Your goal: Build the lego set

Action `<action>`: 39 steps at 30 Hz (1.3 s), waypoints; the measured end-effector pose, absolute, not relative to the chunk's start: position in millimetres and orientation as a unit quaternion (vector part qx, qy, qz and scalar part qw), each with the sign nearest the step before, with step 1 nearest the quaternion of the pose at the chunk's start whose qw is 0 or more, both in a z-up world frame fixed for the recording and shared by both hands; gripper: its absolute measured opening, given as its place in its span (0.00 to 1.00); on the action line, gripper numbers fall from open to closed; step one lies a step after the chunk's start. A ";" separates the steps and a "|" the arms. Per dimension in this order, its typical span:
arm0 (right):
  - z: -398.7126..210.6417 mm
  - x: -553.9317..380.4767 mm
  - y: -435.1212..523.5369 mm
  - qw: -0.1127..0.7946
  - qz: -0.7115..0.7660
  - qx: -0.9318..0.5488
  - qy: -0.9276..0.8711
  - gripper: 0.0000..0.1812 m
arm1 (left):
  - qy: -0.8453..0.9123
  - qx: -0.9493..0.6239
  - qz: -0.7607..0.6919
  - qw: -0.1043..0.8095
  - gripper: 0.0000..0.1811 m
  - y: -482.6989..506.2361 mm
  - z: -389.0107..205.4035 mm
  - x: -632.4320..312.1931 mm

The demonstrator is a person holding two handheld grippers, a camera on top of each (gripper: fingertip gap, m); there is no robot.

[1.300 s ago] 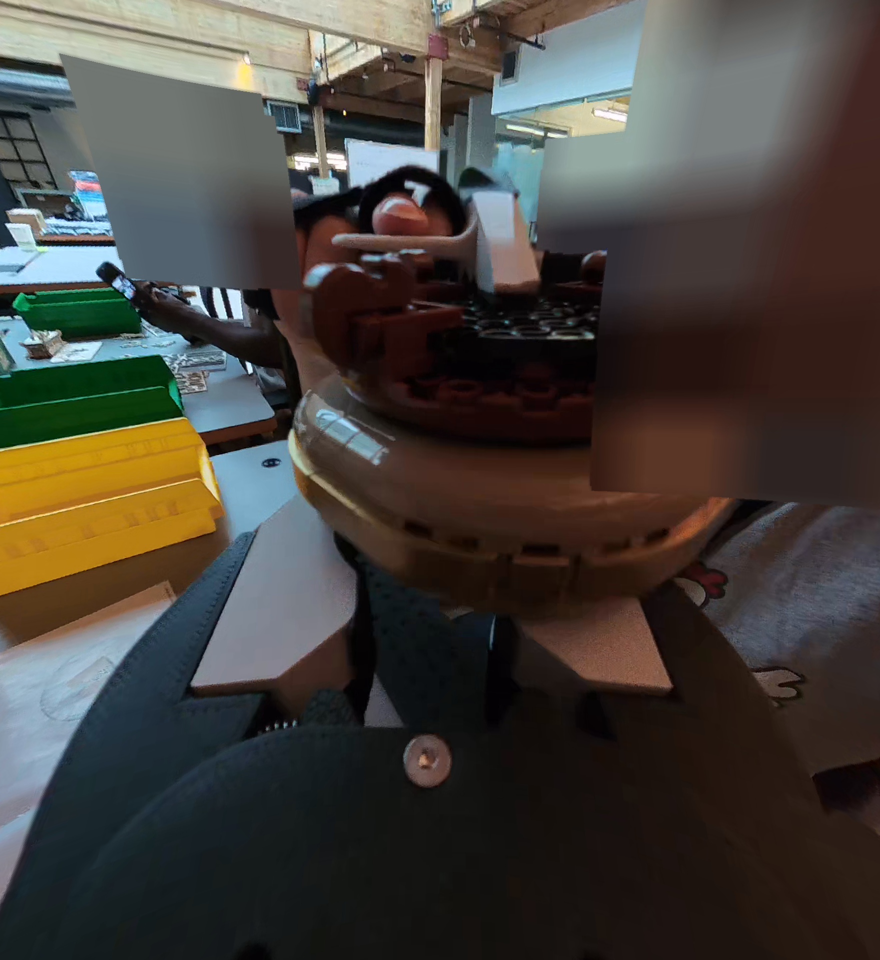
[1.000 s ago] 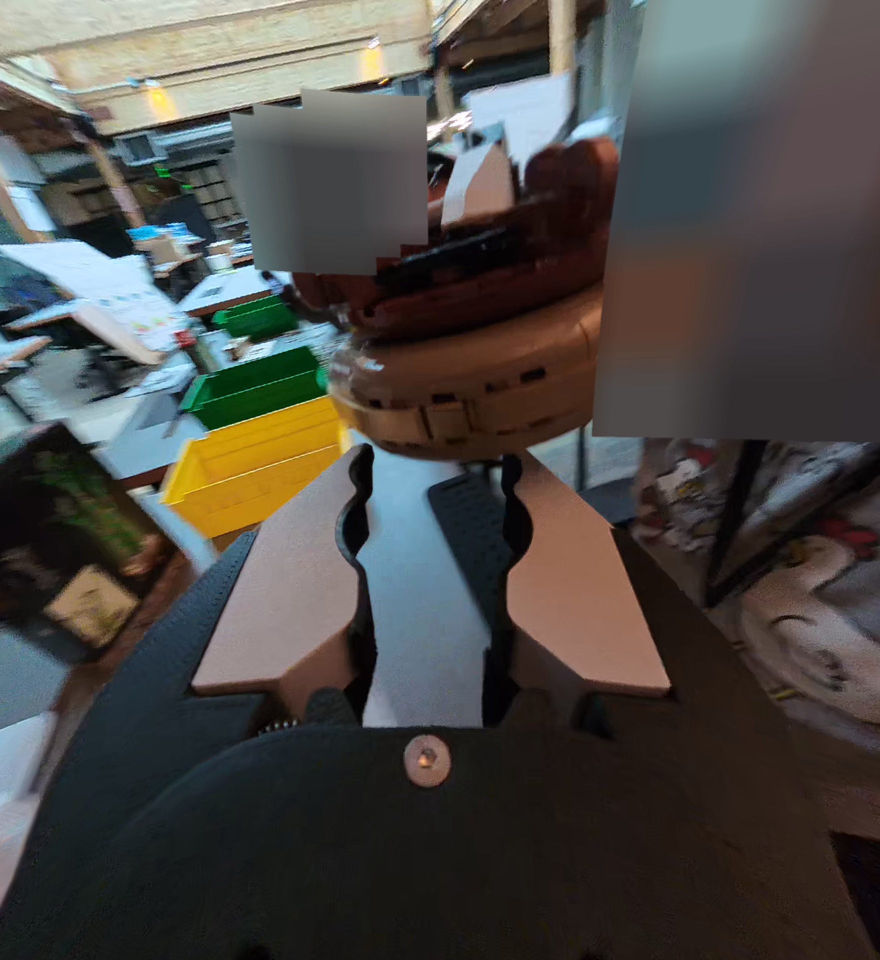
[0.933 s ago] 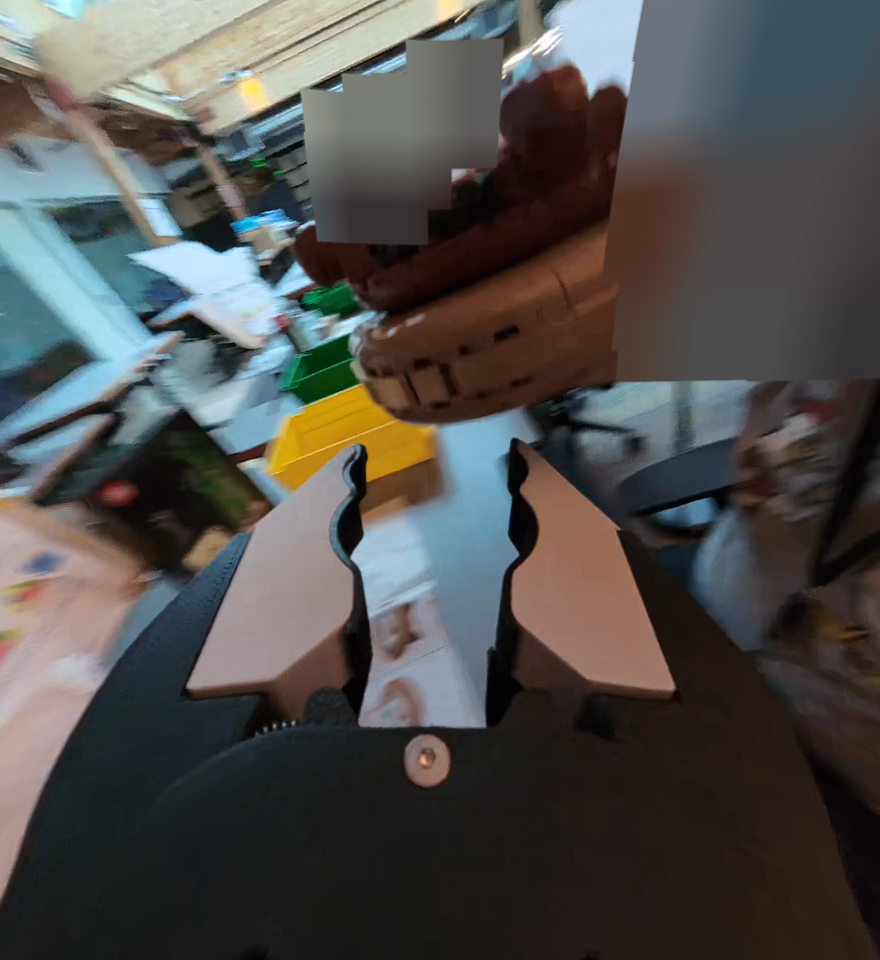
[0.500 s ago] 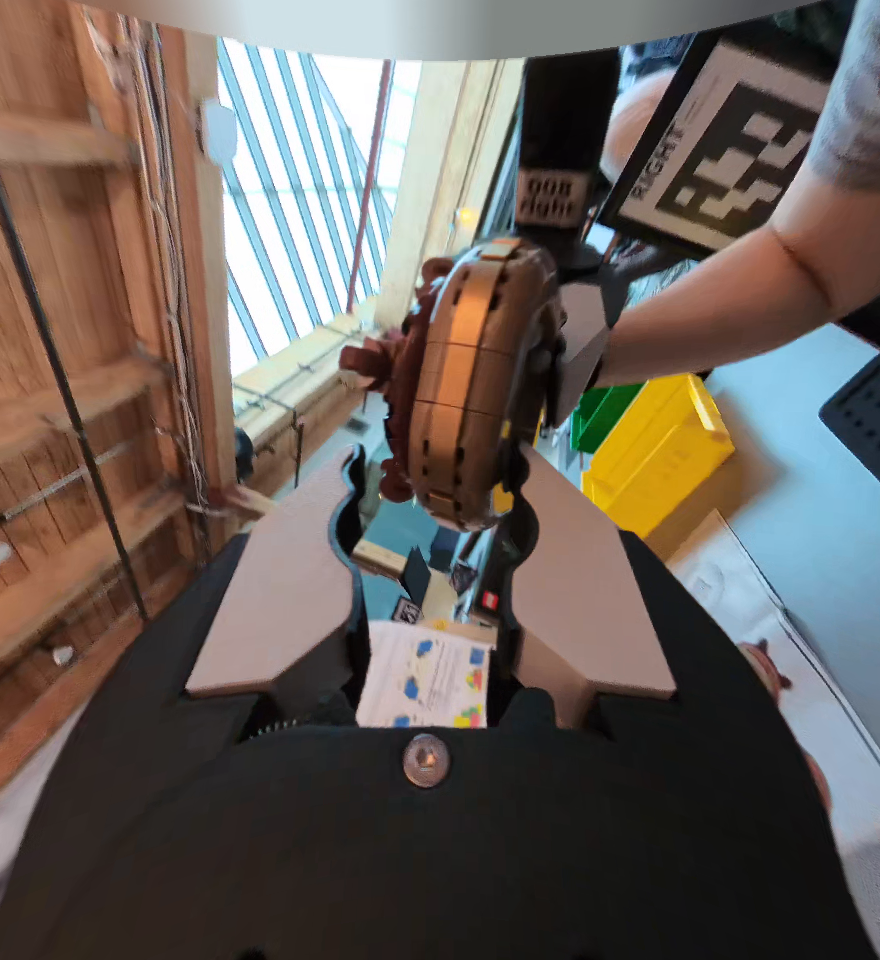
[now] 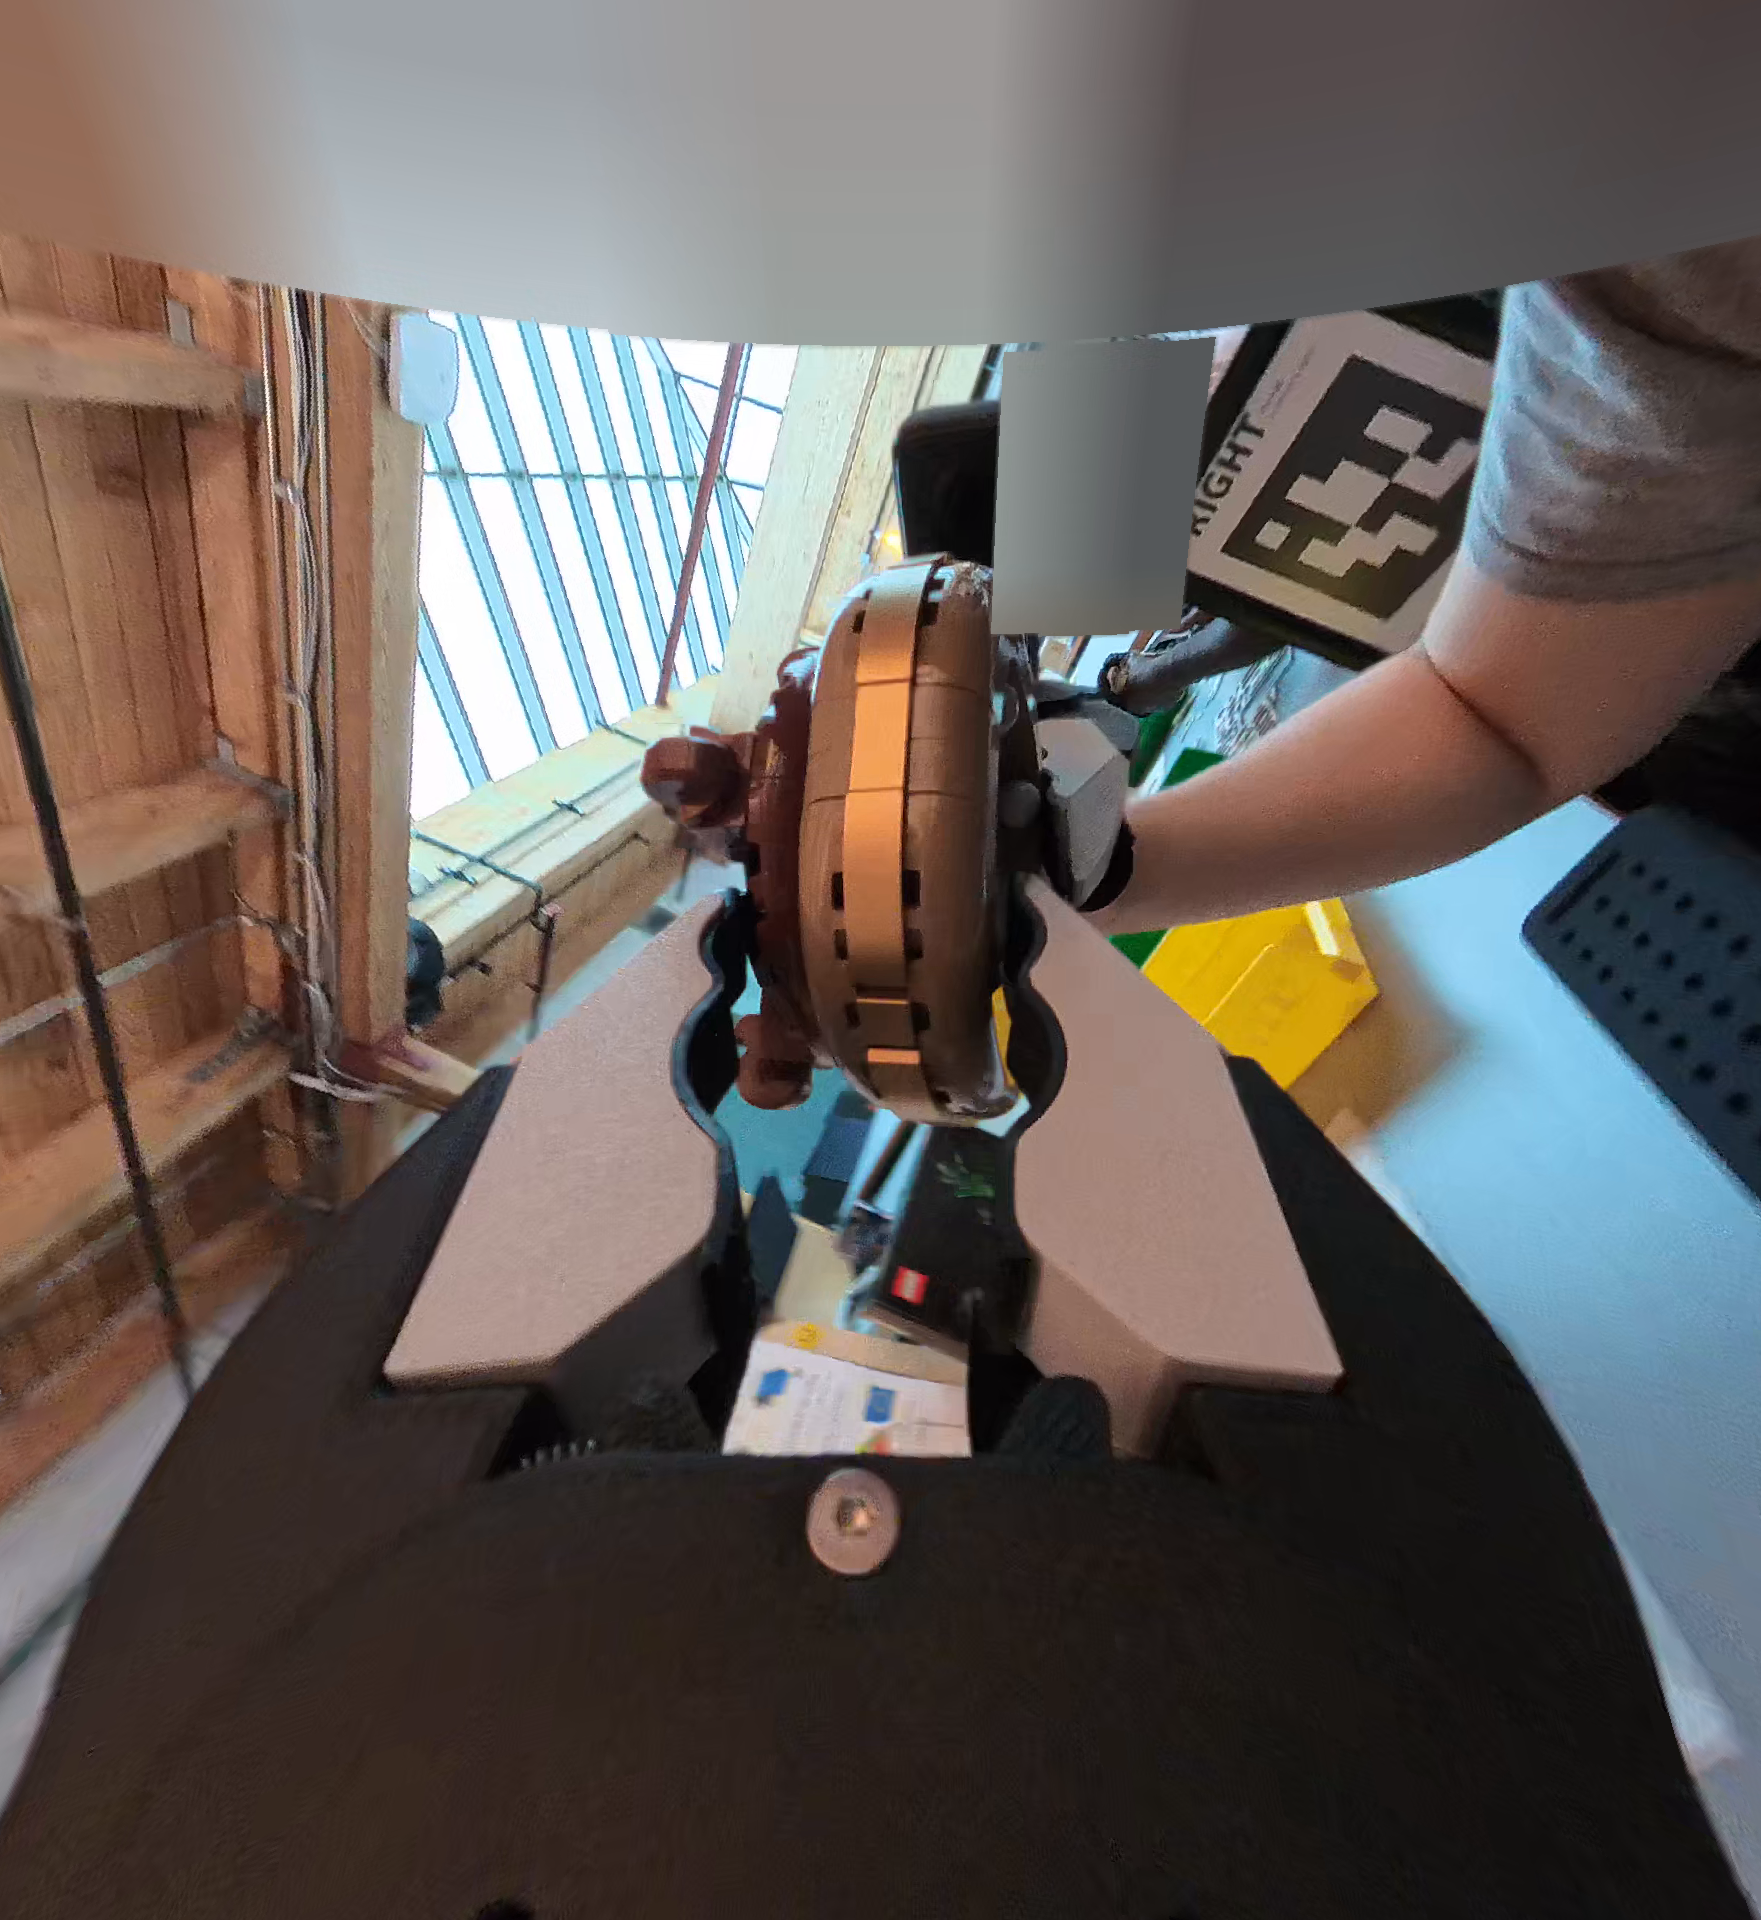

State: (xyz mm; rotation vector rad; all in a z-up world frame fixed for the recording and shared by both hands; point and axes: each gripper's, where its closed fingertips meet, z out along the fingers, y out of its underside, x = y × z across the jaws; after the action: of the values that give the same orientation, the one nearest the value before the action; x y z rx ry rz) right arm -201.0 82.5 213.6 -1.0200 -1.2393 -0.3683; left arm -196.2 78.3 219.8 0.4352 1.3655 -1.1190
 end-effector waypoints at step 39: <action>-53.6 -54.9 239.0 0.305 0.696 -0.534 0.371 0.27 | 0.420 -0.654 -0.628 -0.027 0.29 225.6 -36.4 -125.1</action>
State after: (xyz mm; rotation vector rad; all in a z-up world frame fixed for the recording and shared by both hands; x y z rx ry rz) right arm -54.9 239.0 -53.6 -1.4147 0.9819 1.8418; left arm -125.1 225.6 -36.4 -2.0916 1.3439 -2.0073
